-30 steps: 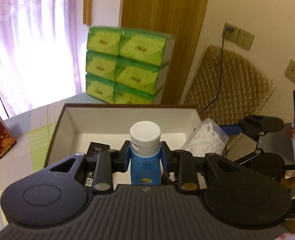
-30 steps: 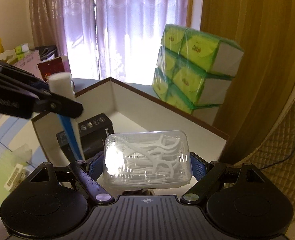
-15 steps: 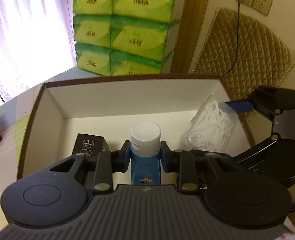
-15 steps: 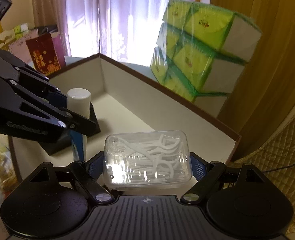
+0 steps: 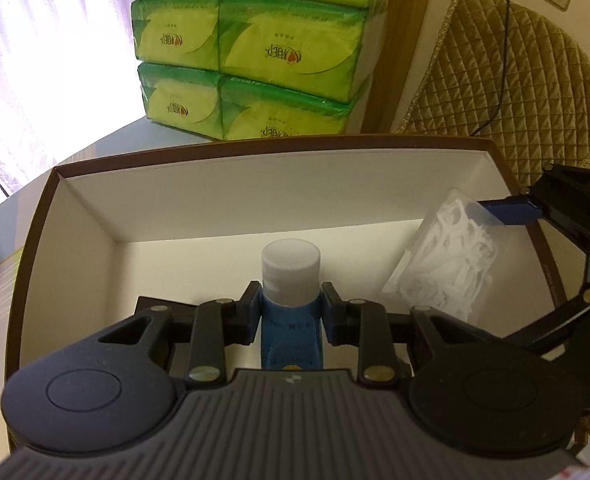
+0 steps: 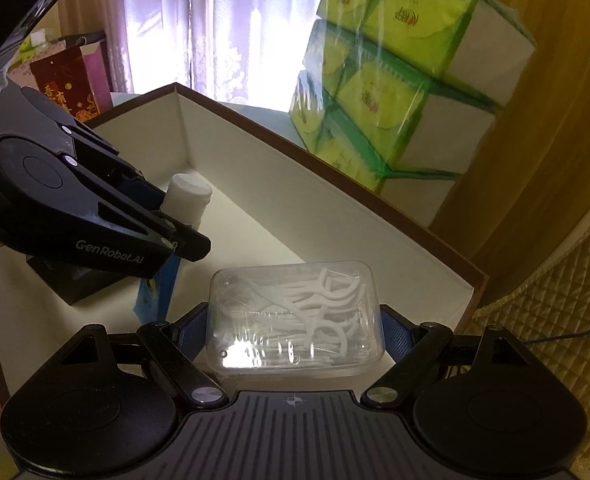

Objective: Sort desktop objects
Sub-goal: 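Lower the blue tube and floss case into the box and open both grippers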

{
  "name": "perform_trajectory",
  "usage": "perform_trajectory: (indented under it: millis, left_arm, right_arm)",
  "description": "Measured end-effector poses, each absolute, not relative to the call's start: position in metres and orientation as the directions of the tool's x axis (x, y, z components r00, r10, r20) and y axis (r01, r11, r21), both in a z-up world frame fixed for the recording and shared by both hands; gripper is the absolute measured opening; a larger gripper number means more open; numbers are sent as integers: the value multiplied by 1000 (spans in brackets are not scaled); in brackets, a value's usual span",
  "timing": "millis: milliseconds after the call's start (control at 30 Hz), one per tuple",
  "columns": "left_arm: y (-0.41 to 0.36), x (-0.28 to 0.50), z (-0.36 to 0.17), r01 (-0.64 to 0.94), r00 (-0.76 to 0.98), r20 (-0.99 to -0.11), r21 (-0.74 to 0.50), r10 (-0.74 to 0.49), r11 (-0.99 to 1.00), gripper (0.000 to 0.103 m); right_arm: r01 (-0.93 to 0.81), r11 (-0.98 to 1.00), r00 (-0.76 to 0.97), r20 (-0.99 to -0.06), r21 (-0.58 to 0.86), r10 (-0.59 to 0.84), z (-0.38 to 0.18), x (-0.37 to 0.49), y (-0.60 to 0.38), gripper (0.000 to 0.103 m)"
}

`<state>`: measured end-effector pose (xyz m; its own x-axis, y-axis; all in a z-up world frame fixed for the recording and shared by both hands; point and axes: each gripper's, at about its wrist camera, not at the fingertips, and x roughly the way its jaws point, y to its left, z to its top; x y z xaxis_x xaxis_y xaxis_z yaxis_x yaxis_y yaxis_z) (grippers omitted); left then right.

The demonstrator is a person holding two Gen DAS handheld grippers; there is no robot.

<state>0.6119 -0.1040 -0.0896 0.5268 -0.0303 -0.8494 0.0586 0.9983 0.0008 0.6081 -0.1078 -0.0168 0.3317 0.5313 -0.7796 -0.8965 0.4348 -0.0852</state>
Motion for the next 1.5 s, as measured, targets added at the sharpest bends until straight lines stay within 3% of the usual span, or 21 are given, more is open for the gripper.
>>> perform_trajectory:
  millis: [433, 600, 767, 933, 1200, 1500]
  left_arm:
    - [-99, 616, -89, 45, 531, -847, 8, -17, 999, 26]
    - [-96, 613, -86, 40, 540, -841, 32, 5, 999, 26]
    - [-91, 612, -81, 32, 549, -836, 38, 14, 999, 33]
    - [-88, 608, -77, 30, 556, -831, 47, 23, 998, 36]
    - [-84, 591, -66, 44, 551, -834, 62, 28, 997, 69]
    - [-75, 568, -49, 8, 562, -826, 62, 47, 998, 80]
  right_arm:
    - [-891, 444, 337, -793, -95, 507, -21, 613, -102, 83]
    - [-878, 462, 387, -754, -126, 530, -19, 614, -103, 84]
    - [-877, 462, 409, -714, -133, 569, -12, 610, -108, 100]
    - [-877, 468, 395, -715, -108, 576, -4, 605, -114, 101]
    - [-865, 501, 341, -750, -15, 566, 5, 596, -130, 101]
    - [-842, 539, 340, -744, 33, 575, 19, 580, -142, 101]
